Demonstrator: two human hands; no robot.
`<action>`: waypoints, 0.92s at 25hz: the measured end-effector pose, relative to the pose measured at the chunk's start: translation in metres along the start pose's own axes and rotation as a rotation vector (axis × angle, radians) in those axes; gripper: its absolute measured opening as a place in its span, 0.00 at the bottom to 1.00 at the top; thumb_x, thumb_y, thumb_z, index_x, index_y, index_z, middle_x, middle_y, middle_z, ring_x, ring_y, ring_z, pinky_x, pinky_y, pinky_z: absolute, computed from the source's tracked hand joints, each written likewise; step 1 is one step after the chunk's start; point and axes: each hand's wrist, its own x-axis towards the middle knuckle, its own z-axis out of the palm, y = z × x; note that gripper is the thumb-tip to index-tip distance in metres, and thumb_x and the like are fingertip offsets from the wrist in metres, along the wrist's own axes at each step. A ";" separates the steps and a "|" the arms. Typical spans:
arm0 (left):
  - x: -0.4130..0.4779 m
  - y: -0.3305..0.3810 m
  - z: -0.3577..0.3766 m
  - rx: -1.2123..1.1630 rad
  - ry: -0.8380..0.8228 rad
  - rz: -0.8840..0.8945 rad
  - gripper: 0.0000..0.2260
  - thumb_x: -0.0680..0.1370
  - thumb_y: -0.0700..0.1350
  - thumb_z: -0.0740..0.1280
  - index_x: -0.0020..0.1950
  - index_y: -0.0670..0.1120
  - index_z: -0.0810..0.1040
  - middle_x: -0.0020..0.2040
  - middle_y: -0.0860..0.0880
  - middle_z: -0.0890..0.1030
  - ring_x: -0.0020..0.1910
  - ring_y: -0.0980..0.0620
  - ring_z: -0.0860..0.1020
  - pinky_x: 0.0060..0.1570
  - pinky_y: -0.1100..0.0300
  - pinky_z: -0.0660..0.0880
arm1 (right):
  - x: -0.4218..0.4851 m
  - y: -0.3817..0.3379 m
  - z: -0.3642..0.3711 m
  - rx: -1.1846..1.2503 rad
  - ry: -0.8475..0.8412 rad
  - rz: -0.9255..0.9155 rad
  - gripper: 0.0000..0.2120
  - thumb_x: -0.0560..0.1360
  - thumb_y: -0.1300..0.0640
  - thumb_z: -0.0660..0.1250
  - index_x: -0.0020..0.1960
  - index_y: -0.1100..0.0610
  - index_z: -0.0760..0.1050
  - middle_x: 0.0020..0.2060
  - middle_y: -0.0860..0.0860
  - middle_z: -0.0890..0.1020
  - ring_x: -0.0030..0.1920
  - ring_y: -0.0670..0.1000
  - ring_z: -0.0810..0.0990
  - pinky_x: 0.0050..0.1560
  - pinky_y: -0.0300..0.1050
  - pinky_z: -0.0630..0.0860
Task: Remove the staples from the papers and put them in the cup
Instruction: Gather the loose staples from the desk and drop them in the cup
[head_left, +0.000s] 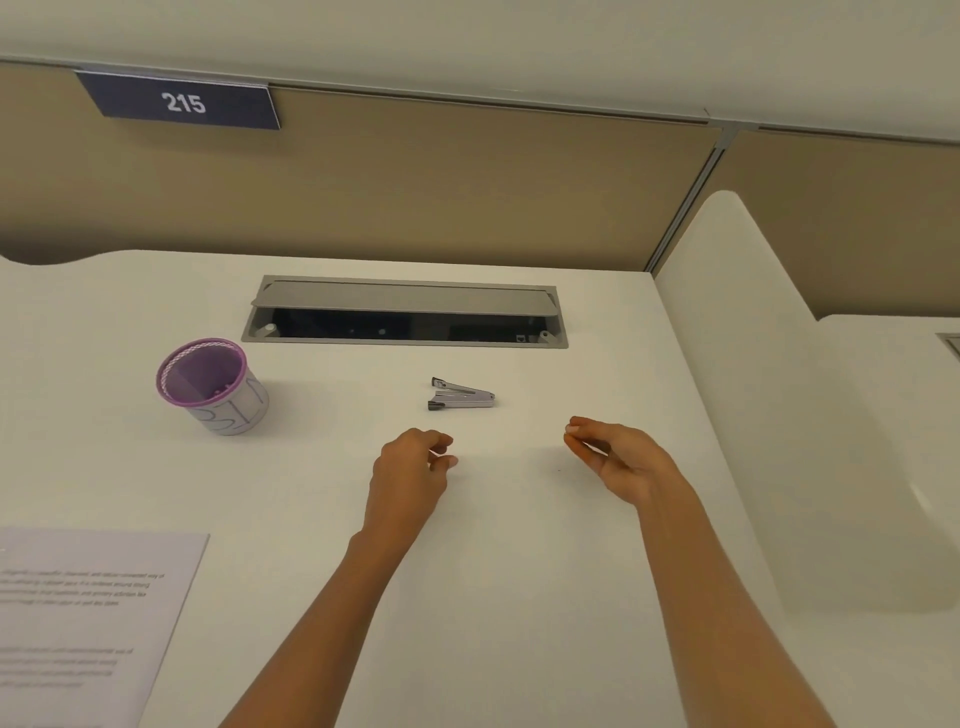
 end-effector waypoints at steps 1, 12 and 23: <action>0.000 -0.003 -0.007 -0.007 0.018 0.001 0.09 0.76 0.43 0.70 0.56 0.46 0.82 0.51 0.50 0.83 0.46 0.52 0.80 0.48 0.58 0.76 | -0.004 -0.001 0.007 0.006 -0.011 -0.003 0.07 0.68 0.77 0.68 0.44 0.70 0.80 0.44 0.61 0.83 0.46 0.56 0.83 0.36 0.42 0.82; 0.010 -0.069 -0.147 -0.025 0.297 -0.077 0.12 0.76 0.43 0.70 0.59 0.45 0.81 0.55 0.46 0.84 0.49 0.51 0.81 0.55 0.60 0.75 | -0.058 0.052 0.227 -0.264 -0.343 -0.002 0.12 0.69 0.72 0.72 0.33 0.59 0.85 0.37 0.55 0.87 0.39 0.54 0.87 0.35 0.43 0.82; 0.051 -0.132 -0.226 0.109 0.319 -0.066 0.12 0.79 0.41 0.65 0.61 0.46 0.80 0.55 0.44 0.84 0.51 0.44 0.81 0.49 0.55 0.77 | -0.053 0.109 0.397 -1.246 -0.183 -0.578 0.08 0.73 0.61 0.73 0.51 0.59 0.83 0.49 0.55 0.83 0.47 0.53 0.80 0.48 0.45 0.79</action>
